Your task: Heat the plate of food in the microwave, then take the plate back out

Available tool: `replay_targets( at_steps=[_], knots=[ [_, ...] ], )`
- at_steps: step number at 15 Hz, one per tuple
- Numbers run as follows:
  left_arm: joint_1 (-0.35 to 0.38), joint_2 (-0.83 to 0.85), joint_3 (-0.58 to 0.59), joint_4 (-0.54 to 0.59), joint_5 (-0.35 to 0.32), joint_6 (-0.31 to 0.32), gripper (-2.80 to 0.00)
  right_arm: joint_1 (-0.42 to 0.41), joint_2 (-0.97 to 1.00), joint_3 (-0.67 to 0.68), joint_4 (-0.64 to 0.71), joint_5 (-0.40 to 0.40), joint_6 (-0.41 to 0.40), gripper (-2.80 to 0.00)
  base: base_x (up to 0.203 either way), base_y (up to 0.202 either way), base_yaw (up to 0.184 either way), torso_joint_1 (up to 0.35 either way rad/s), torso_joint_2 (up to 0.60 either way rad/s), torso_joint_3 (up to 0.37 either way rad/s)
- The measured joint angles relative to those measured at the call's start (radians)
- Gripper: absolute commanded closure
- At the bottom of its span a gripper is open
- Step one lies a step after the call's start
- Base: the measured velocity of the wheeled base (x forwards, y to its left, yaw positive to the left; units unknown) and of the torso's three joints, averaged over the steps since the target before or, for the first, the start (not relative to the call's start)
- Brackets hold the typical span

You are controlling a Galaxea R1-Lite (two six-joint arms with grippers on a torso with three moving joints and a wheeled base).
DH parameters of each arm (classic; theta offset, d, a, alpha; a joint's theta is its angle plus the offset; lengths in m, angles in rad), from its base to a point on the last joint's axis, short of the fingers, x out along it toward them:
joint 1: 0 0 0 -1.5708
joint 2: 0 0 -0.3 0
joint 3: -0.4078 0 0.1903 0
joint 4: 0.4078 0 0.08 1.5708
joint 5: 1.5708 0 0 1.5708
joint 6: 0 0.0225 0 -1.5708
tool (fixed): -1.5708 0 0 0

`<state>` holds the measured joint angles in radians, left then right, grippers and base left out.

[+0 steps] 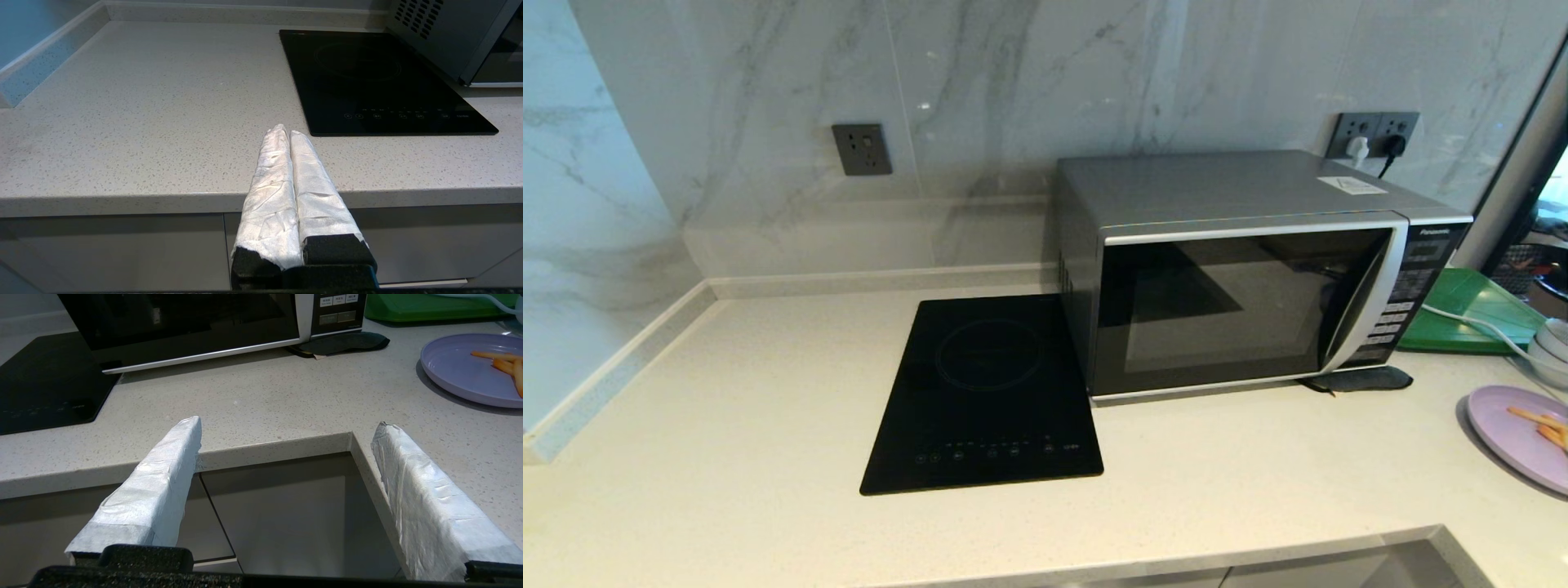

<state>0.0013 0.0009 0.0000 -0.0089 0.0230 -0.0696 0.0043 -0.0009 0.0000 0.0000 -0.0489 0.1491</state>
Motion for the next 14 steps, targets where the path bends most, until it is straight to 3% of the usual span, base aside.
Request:
replay_targets(
  at_steps=[3,4,14],
  knots=[
    [0.000,0.000,0.000,0.000,-0.001,0.000,0.00,0.000,0.000,0.000,0.000,0.000,0.000,-2.80,0.000,0.000,0.000,0.000,0.00,0.000],
    [0.000,0.000,0.000,0.000,0.000,0.000,0.00,0.000,0.000,0.000,0.000,0.001,0.000,0.00,0.000,0.000,0.000,0.000,0.00,0.000],
    [0.000,0.000,0.000,0.000,0.000,0.000,0.00,0.000,0.000,0.000,0.000,0.000,0.000,0.00,0.000,0.000,0.000,0.000,0.00,0.000]
  ],
)
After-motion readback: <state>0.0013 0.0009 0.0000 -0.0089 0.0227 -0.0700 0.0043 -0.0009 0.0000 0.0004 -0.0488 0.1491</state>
